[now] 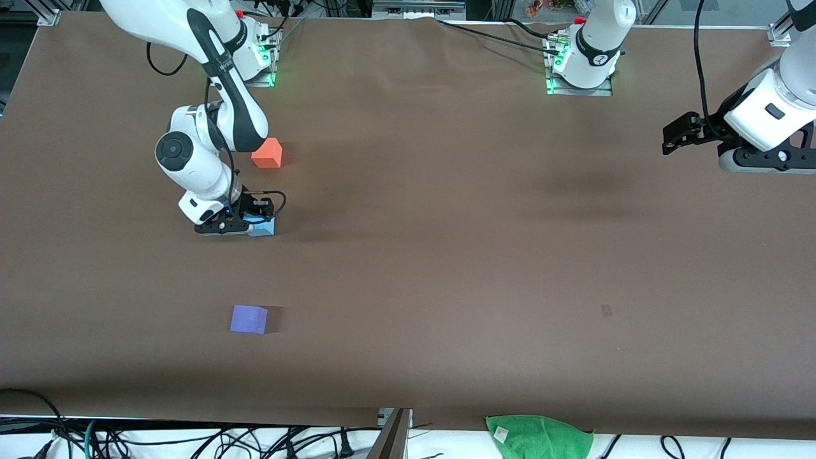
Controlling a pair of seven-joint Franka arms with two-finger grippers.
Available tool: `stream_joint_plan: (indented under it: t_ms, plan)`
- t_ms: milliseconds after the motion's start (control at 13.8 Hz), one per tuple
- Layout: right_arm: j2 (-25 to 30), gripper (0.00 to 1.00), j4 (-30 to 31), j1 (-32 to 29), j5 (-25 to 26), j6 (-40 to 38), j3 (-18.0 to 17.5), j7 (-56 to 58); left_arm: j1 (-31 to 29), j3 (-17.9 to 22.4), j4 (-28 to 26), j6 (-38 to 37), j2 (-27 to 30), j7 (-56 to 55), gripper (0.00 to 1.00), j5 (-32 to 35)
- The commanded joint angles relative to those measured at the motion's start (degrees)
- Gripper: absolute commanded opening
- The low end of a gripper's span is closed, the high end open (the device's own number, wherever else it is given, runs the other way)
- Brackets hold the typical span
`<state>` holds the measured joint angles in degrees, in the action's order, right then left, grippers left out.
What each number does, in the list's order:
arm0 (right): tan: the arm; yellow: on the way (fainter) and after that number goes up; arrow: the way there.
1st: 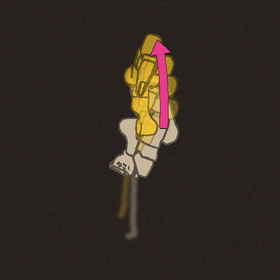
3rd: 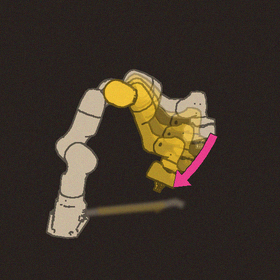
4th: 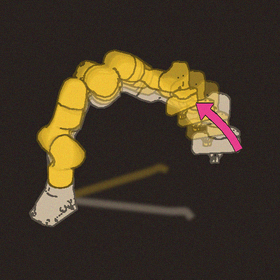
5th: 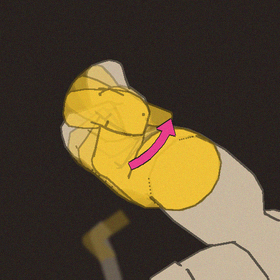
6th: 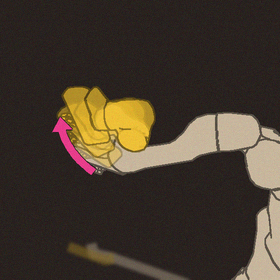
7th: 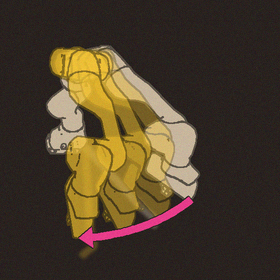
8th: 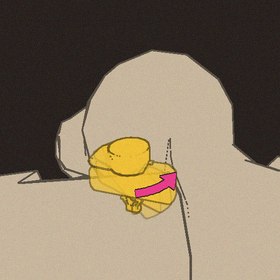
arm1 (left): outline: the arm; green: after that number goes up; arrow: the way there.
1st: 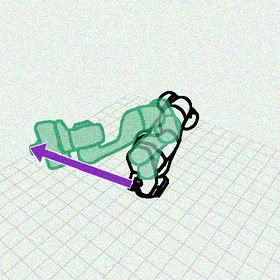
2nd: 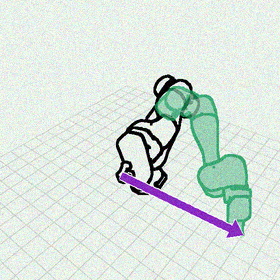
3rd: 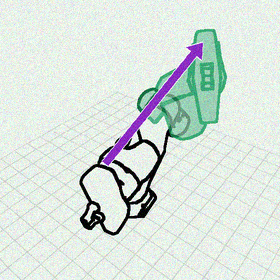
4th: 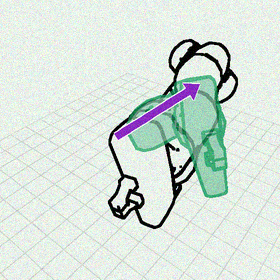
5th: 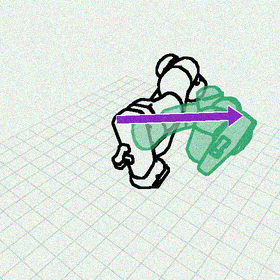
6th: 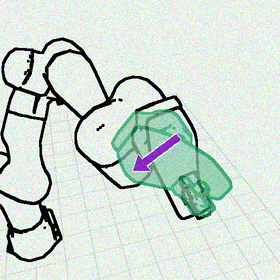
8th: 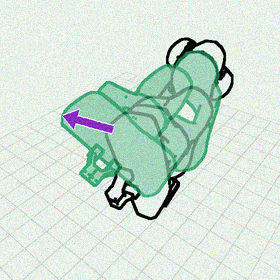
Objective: Place blue block between orange and purple blocks
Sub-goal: 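Carry the cube with the right gripper and lower it between orange and purple cubes, then open the right gripper to release the light blue cube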
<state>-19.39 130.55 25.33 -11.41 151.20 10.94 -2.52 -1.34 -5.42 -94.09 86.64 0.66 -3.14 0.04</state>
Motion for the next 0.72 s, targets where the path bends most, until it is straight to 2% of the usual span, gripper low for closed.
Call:
stream_joint_plan:
  t_ms: [0, 144, 217, 289, 361, 506, 650]
  plan:
    - [-0.8, 0.62, -0.2, 0.1, -1.9, 1.5, -0.2, 1.7, -0.1, 0.1, 0.8, -1.0, 0.3, 0.8, 1.00, -1.2]
    - [-1.3, 0.63, -0.2, 0.1, -1.9, 1.5, -0.2, 1.7, -0.1, 0.1, 0.8, -1.0, 0.3, 0.7, 1.00, -1.2]
    - [-1.3, 0.68, -0.2, 0.1, -1.9, 1.5, -0.3, 1.8, -0.1, 0.1, 0.8, -1.0, 0.3, 0.8, 1.00, -1.2]
    - [-1.3, 0.90, -0.6, 0.2, -1.9, 1.4, -0.3, 1.8, -0.2, 0.1, 0.8, -1.0, 0.3, 0.8, 1.00, -1.2]
    - [-1.0, 1.00, -0.9, 0.2, -1.9, 1.2, -0.3, 1.8, -0.2, 0.1, 0.8, -1.0, 0.3, 0.8, 1.00, -1.2]
    - [1.6, 1.00, -3.0, 0.3, -1.9, -2.0, -0.5, 1.6, -0.2, 0.2, 0.8, -1.0, 0.3, 0.8, 1.00, -1.2]
    - [3.7, 1.00, -8.1, 0.2, -2.2, -11.8, 0.0, 1.1, -0.2, 0.1, 0.8, -1.0, 0.3, 0.9, 1.00, -1.2]
